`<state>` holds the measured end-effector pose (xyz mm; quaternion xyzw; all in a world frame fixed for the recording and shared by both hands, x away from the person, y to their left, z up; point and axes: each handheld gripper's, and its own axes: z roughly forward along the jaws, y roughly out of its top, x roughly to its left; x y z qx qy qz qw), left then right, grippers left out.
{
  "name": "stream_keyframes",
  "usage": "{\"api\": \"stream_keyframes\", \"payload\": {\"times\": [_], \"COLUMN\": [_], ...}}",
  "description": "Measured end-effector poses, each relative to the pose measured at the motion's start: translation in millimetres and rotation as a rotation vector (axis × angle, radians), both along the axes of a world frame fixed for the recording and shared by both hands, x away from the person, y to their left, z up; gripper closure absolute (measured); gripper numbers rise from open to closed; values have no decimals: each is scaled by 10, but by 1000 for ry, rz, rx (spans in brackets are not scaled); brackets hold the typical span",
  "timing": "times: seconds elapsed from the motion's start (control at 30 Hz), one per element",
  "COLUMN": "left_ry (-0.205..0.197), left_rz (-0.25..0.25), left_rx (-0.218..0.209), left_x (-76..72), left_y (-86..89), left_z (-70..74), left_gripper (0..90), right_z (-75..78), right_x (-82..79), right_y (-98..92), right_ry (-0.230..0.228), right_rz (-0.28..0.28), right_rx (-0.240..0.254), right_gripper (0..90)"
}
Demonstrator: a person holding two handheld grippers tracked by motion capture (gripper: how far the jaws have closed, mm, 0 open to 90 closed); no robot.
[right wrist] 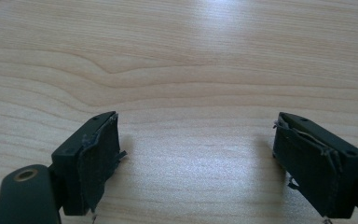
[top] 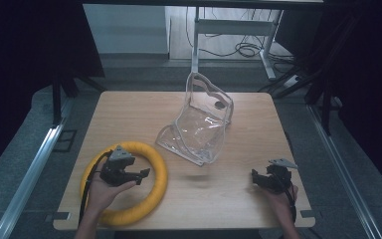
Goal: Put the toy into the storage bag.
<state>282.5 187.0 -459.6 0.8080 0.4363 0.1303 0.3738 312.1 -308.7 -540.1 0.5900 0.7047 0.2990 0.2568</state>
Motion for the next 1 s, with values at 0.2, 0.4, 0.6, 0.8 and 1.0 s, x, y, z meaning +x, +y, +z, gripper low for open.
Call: {"api": "stream_keyframes", "payload": {"times": [0.2,0.4,0.6,0.8,1.0], "left_ry": [-1,-1,-1,4,21], "left_rz": [4,10,8,-12,-34], "left_rx": [3,5,4,-10,5], "left_x": [-3,-1,-4,-29,-28], "left_y": [16,30,35,19,-19], "left_z": [10,9,17,80,128], "left_gripper": [284,284,284,284,282], "right_z": [1,0,0,1,1], "right_x": [-1,-2,-3,-4,-4], "right_y": [2,2,2,4,4], "right_ry": [0,0,-1,-1,-1], "right_rz": [-2,0,1,0,2], "right_rx": [1,1,0,-2,0], "right_gripper": [152,153,154,156,160]}}
